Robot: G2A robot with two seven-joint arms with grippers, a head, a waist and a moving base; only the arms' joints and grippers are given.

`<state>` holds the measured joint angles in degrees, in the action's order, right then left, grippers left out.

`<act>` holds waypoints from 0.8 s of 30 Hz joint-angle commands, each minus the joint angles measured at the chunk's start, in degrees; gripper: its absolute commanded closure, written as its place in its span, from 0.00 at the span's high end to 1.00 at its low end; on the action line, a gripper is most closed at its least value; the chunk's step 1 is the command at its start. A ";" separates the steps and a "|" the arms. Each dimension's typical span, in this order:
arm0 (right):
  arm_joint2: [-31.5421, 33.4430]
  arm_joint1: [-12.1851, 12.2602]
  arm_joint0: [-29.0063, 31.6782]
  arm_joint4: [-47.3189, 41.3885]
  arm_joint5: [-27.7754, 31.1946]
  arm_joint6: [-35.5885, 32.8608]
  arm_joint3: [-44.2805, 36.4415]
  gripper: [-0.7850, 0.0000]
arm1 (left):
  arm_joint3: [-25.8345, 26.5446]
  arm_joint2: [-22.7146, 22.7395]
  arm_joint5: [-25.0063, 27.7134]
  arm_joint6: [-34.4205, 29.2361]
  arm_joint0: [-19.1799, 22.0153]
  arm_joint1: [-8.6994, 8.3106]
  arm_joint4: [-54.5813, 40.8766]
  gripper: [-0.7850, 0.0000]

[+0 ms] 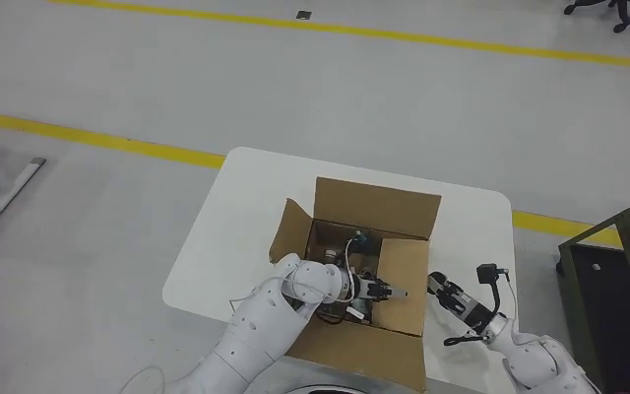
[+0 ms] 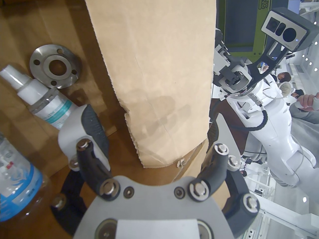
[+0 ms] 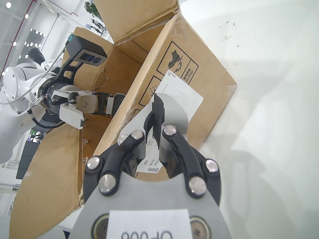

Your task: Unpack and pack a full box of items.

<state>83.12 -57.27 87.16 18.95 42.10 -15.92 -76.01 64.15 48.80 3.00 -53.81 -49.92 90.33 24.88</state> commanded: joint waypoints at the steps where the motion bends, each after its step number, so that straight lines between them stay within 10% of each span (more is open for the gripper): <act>1: -0.03 -0.03 -0.09 -0.06 0.01 -0.10 0.08 0.00 | 0.00 0.26 0.25 0.05 -0.09 0.06 -1.82 1.00; 24: 0.96 -0.11 -0.11 -0.67 0.32 -0.69 -0.44 0.00 | 10.85 0.35 3.37 -2.30 0.94 -0.07 -12.65 1.00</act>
<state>83.82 -57.41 86.96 18.46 42.37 -16.69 -76.44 74.53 49.44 6.34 -55.99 -49.31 90.19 12.48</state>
